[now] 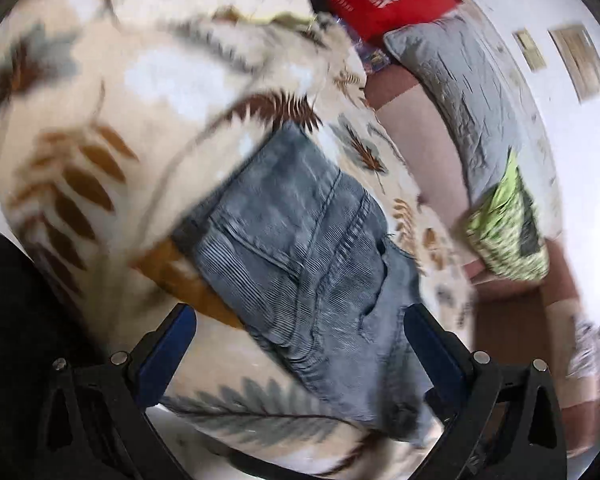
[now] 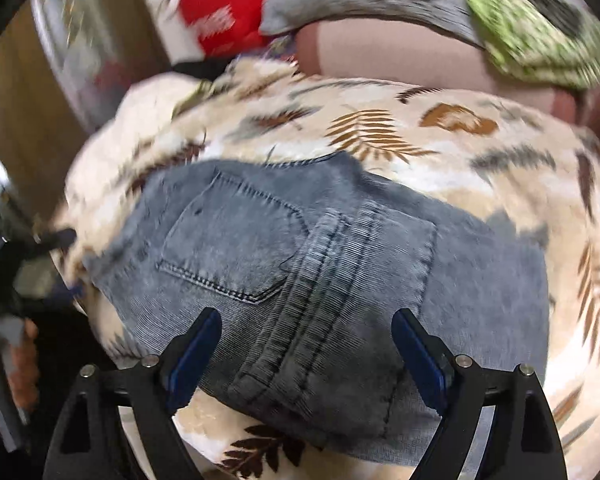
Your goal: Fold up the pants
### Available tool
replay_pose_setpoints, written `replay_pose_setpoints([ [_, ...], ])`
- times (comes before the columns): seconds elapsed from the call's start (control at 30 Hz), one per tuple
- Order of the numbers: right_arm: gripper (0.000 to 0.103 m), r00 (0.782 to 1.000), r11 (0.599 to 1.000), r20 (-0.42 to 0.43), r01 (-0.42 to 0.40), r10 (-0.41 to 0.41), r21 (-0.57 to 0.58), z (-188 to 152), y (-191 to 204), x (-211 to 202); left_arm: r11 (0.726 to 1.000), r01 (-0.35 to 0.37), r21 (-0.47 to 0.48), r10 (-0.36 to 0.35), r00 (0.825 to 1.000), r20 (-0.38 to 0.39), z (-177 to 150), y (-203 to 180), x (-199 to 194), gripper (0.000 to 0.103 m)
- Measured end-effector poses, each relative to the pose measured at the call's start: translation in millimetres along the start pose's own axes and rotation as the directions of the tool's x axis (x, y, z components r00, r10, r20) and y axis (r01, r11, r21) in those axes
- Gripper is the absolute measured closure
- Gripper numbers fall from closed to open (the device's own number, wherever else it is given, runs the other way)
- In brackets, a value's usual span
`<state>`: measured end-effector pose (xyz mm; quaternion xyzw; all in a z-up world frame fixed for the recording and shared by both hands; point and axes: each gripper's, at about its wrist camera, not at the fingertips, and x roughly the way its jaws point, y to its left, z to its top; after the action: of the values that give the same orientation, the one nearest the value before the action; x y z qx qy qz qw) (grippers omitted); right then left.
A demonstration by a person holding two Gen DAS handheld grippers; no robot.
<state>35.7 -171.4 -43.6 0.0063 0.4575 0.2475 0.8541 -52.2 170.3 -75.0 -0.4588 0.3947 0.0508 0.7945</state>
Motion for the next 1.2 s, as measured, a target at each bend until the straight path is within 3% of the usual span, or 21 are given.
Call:
replay_pose_setpoints([
  [0.13,0.014,0.999,0.999,0.038,-0.037,0.036,0.031,-2,-9,-7,0.999,0.040,-0.026,-0.041,0.999,-0.029,8,-3,20,0.003],
  [0.27,0.014,0.995,0.996,0.075,-0.069,0.064,0.062,-2,-17,-13,0.994,0.001,-0.105,-0.006,0.999,-0.046,9,7,35,0.022],
  [0.3,0.014,0.994,0.994,0.082,-0.076,0.070,0.074,-2,-21,-14,0.995,-0.011,-0.098,0.007,0.999,-0.045,10,7,35,0.036],
  [0.33,0.014,0.994,0.992,0.084,-0.080,0.072,0.095,-3,-26,-14,0.996,-0.031,-0.088,0.027,0.999,-0.044,12,7,36,0.068],
  [0.37,0.014,0.994,0.989,0.082,-0.082,0.072,0.124,-3,-32,-13,0.995,-0.060,-0.077,0.056,0.997,-0.052,14,8,37,0.073],
  [0.43,0.014,0.996,0.976,0.056,-0.078,0.068,0.201,-5,-48,-9,0.995,-0.058,-0.081,0.054,0.997,-0.051,16,10,36,0.077],
  [0.53,0.014,0.997,0.962,-0.040,-0.049,0.062,0.267,-11,-65,7,0.994,-0.105,0.012,0.105,0.994,-0.002,14,-12,31,0.079],
  [0.6,0.014,0.994,0.950,-0.065,-0.068,0.092,0.304,-17,-73,16,0.977,-0.153,0.148,0.144,0.987,0.071,10,-46,19,0.080],
  [0.67,0.014,0.991,0.935,-0.040,-0.106,0.127,0.339,-16,-78,7,0.929,-0.207,0.306,0.168,0.974,0.150,-1,-86,12,0.080],
  [0.73,0.014,0.987,0.904,0.025,-0.157,0.161,0.399,-16,-91,-10,0.863,-0.240,0.445,0.162,0.965,0.208,-19,-129,9,0.080],
  [0.8,0.014,0.986,0.880,0.085,-0.166,0.143,0.445,-20,-109,-30,0.760,-0.270,0.591,0.143,0.957,0.253,-48,-177,11,0.080],
  [0.87,0.014,0.981,0.848,0.148,-0.184,0.125,0.498,-29,-130,-52,0.670,-0.255,0.697,0.109,0.963,0.248,-80,-214,17,0.081],
  [0.9,0.014,0.976,0.826,0.187,-0.194,0.109,0.530,-37,-145,-67,0.639,-0.242,0.730,0.096,0.967,0.237,-93,-228,22,0.081],
  [1.0,0.014,0.967,0.776,0.248,-0.197,0.054,0.599,-56,-175,-95,0.537,-0.175,0.826,0.078,0.984,0.158,-144,-262,47,0.081],
  [1.07,0.014,0.960,0.742,0.281,-0.203,0.020,0.639,-69,-196,-112,0.460,-0.137,0.877,0.129,0.988,0.086,-179,-270,76,0.079],
  [1.1,0.014,0.957,0.724,0.291,-0.198,-0.003,0.660,-79,-207,-120,0.419,-0.111,0.901,0.178,0.983,0.039,-194,-270,95,0.073],
  [1.13,0.014,0.957,0.703,0.289,-0.187,-0.028,0.686,-88,-216,-125,0.392,-0.057,0.918,0.254,0.966,-0.049,-212,-262,125,0.067],
  [1.17,0.014,0.959,0.676,0.282,-0.179,-0.044,0.714,-98,-226,-128,0.384,-0.012,0.923,0.313,0.942,-0.118,-223,-254,145,0.065],
  [1.2,0.014,0.962,0.643,0.269,-0.180,-0.043,0.744,-108,-234,-127,0.365,0.006,0.931,0.356,0.923,-0.146,-232,-247,157,0.062],
])
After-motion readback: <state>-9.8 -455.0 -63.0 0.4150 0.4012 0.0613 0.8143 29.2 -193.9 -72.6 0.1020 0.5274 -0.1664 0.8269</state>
